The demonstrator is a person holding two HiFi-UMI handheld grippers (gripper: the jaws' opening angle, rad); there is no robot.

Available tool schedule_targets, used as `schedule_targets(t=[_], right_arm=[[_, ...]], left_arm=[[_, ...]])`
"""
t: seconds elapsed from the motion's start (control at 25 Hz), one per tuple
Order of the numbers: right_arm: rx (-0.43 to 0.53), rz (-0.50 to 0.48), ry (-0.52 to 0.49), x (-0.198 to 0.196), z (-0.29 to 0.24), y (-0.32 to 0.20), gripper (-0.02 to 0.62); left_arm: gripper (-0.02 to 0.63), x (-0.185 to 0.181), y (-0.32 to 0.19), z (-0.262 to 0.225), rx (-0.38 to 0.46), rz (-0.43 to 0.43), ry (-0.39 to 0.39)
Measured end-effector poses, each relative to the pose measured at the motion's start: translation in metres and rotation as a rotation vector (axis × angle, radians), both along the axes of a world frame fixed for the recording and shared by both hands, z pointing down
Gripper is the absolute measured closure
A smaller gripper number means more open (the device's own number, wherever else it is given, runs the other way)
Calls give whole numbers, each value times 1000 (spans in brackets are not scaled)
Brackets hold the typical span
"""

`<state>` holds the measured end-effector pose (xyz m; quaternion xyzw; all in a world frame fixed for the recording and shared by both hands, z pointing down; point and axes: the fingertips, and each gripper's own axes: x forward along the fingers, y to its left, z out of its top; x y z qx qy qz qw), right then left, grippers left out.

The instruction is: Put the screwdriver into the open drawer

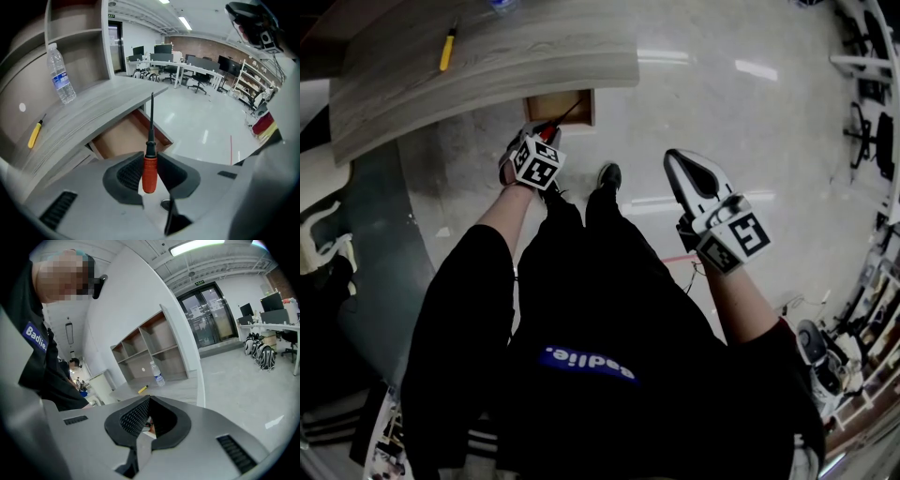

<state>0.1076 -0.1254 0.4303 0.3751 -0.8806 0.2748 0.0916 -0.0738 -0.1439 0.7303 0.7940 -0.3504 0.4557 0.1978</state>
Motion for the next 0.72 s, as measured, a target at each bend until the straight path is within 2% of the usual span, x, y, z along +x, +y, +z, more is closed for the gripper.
schedule_targets(t=[0.2,0.72], right_arm=[[-30,41,-19,6,2,-1,568],[-66,87,-24,24,14,4,568]], left_arm=[[518,-4,-4,20,-29,44,-78],[518,-14,-20,63,-121,3,-168]])
